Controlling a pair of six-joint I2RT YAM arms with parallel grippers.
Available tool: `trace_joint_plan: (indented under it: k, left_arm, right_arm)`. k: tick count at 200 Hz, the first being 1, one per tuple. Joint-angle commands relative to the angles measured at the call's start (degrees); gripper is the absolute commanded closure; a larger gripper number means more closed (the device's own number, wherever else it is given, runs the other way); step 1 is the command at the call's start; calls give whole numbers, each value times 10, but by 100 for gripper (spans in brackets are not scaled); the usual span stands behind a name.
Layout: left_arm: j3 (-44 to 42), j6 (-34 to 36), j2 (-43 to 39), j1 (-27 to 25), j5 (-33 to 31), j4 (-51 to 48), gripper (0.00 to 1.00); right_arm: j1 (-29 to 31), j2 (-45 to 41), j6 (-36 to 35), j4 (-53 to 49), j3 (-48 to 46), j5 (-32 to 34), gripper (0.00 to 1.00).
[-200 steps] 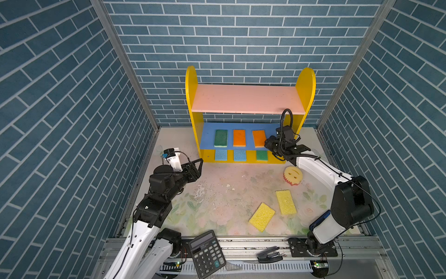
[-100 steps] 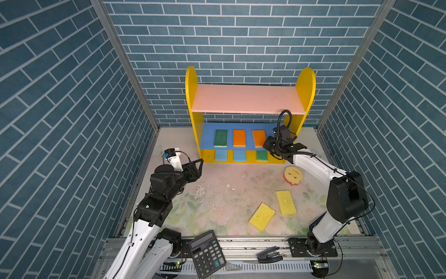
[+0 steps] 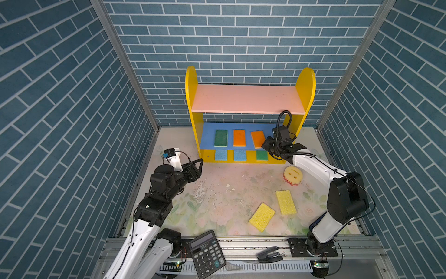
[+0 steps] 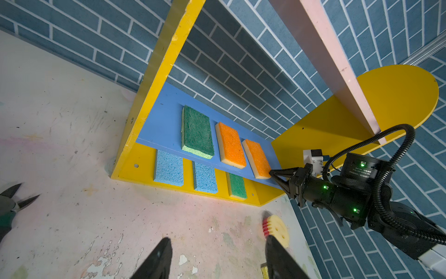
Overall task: Place and organize the cleaning sponges onto the shelf
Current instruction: 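Lower the sponge flat beside the orange sponge with the right gripper, then open the right gripper and draw it back from the shelf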
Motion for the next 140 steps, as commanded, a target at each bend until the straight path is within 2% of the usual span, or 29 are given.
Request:
trace_joint_plan:
  k: [1,85,140]
  left_arm:
    - [-4,2,-3,-2,2,3,37]
    - [-7,2,-6,-2,2,-1,37]
    - [-9,4,-7,-2,1,-1,37]
  right_arm:
    - [5,-24,25,7,-13,15,100]
    - [23,-48,96,84,-70,106,100]
    - [23,-38,124,100,-77,111,100]
